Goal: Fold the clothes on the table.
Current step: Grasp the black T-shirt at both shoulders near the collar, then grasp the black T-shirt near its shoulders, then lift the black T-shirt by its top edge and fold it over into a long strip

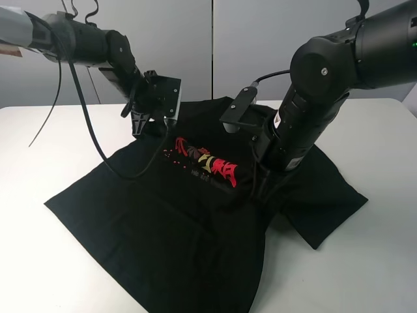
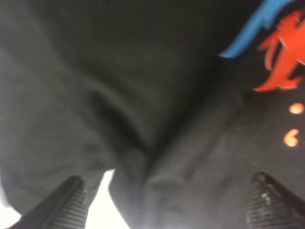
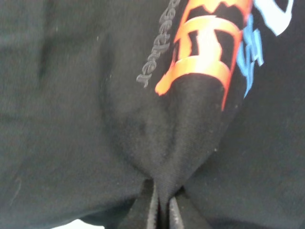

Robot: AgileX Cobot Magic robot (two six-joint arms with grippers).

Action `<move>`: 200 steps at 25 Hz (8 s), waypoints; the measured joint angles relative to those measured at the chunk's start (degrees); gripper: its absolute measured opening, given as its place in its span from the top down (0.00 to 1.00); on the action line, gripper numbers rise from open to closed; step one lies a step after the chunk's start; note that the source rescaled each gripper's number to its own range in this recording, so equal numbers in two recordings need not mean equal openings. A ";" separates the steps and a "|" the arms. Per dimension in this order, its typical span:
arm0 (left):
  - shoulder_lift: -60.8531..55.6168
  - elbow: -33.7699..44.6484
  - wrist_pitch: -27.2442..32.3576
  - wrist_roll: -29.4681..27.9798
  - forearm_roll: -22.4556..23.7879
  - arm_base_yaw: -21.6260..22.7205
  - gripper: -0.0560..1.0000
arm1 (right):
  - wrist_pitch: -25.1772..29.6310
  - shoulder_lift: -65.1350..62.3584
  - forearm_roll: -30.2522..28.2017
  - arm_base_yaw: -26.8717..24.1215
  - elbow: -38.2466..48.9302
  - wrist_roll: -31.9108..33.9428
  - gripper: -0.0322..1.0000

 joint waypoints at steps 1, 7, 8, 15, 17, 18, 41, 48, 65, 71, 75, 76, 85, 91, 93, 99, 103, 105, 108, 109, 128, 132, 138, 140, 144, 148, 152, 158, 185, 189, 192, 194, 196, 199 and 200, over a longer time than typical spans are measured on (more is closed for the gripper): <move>0.67 0.00 -0.14 0.30 0.27 0.00 0.16 | -0.40 0.00 0.32 0.00 0.00 0.00 0.96; 3.49 -1.67 -1.73 1.52 0.61 0.00 0.21 | -0.81 0.00 0.73 0.00 0.00 0.00 0.96; 3.94 -2.41 -1.62 1.52 0.61 0.00 0.22 | -0.81 0.00 0.73 0.00 0.00 0.00 0.96; 5.02 -5.49 0.20 1.41 0.30 0.00 0.22 | -0.81 0.00 0.87 0.00 0.00 0.00 0.96; 5.02 -5.63 0.43 1.41 0.30 0.00 0.22 | -0.81 0.00 0.98 0.00 0.00 -0.11 0.96; 5.02 -5.63 0.71 1.41 0.25 0.00 0.22 | -0.81 0.00 0.98 0.00 0.00 -0.11 0.96; 5.86 -5.63 3.13 -4.09 -0.84 0.00 0.44 | -0.93 0.00 7.62 0.00 0.00 -4.18 0.96; 7.19 -6.28 3.27 -6.18 -0.84 0.00 0.44 | -0.93 0.00 10.14 0.00 0.00 -6.60 0.96; 7.55 -6.28 1.38 -3.45 0.40 -0.22 0.94 | -1.02 0.00 10.36 0.00 0.00 -6.82 0.96; 4.41 -5.80 6.92 -3.45 1.03 -0.32 0.94 | -0.78 0.00 9.40 0.00 0.00 -4.95 0.96; 1.21 -5.80 8.67 -4.78 0.74 -0.32 0.94 | -0.54 -1.29 2.74 0.00 0.00 0.46 0.96; 0.53 -5.80 8.80 -5.84 0.62 -0.32 0.94 | -0.12 -2.43 0.64 0.00 0.00 1.50 0.96; -5.19 -5.80 12.90 -16.72 0.73 -0.55 0.94 | 8.78 -14.28 -15.63 0.00 0.09 10.80 0.96; -10.66 -5.80 15.53 -24.99 0.23 -0.67 0.94 | 12.95 -18.15 -26.34 0.00 0.09 15.42 0.96; -12.55 -5.80 17.36 -26.85 -0.34 -0.88 0.94 | 13.86 -18.38 -29.72 0.00 0.09 16.55 0.96; -17.11 -5.80 21.04 -31.96 -0.50 -1.55 0.94 | 12.01 -18.51 -35.01 -1.82 0.09 19.08 0.96; -19.21 -5.80 21.05 -36.46 -0.62 -1.79 0.94 | 7.60 -18.51 -35.11 -7.65 0.09 19.90 0.96; -19.98 -5.80 19.95 -38.71 -0.88 -1.79 0.94 | 4.66 -18.51 -34.72 -11.02 0.09 19.90 0.97; -20.46 -5.80 16.54 -42.48 -0.46 -1.90 0.94 | -0.11 -18.51 -34.48 -14.69 -0.05 19.99 0.97; -20.46 -5.80 15.46 -43.43 0.61 -1.90 0.94 | -1.04 -18.51 -34.22 -15.58 -0.48 19.87 0.97; -24.15 -11.66 6.21 -48.15 6.90 -1.90 0.94 | -1.90 -10.41 -39.53 -18.03 -19.61 11.40 0.97; -24.20 -11.38 18.66 -48.15 3.35 -1.90 0.94 | 5.74 -10.82 -26.47 -18.03 -19.61 2.40 0.97; -24.20 -7.73 30.17 -48.03 -0.65 -1.79 0.94 | 15.92 -10.91 -6.28 -18.24 -19.61 -12.05 0.97; -24.20 -6.69 31.78 -48.03 -1.31 -1.79 0.94 | 19.04 -10.91 -4.80 -18.24 -19.61 -13.38 0.97; -24.20 -5.55 33.74 -48.03 -2.99 -1.79 0.94 | 24.57 -10.91 -2.31 -18.24 -19.62 -14.75 0.97; -24.20 -3.96 33.99 -48.03 -3.78 -1.79 0.94 | 27.56 -11.04 -0.07 -18.24 -17.32 -16.43 0.96; -24.77 0.22 33.88 -48.14 -5.25 -1.79 0.94 | 28.10 -11.16 0.87 -18.24 -10.66 -16.90 0.96; -24.86 8.78 33.99 -48.14 -7.10 -1.79 0.94 | 23.22 -13.07 1.67 -18.24 -2.06 -16.77 0.96; -24.86 21.38 11.32 -53.09 -3.61 -1.79 0.94 | 3.45 -5.13 -9.66 -18.24 0.03 4.15 0.96; -24.86 22.69 6.31 -53.85 -3.43 -1.79 0.94 | 0.59 -3.37 -11.32 -18.24 0.03 7.96 0.96; -24.86 22.71 3.55 -54.05 -2.97 -1.79 0.94 | -0.52 -2.62 -11.32 -18.24 0.03 9.15 0.94; -24.86 22.71 2.63 -54.09 -2.71 -1.79 0.90 | -1.91 -2.39 -11.32 -18.24 0.03 9.90 0.87; -24.74 22.71 2.13 -54.19 -2.35 -1.79 0.76 | -3.21 -2.25 -11.32 -18.24 0.03 10.91 0.70; -24.30 22.71 1.14 -56.39 -0.79 -1.79 0.40 | -5.48 -2.25 -11.43 -18.24 0.03 12.96 0.36; -24.16 22.71 0.44 -58.56 0.47 -1.79 0.25 | -6.19 -2.25 -11.43 -18.24 0.03 13.67 0.24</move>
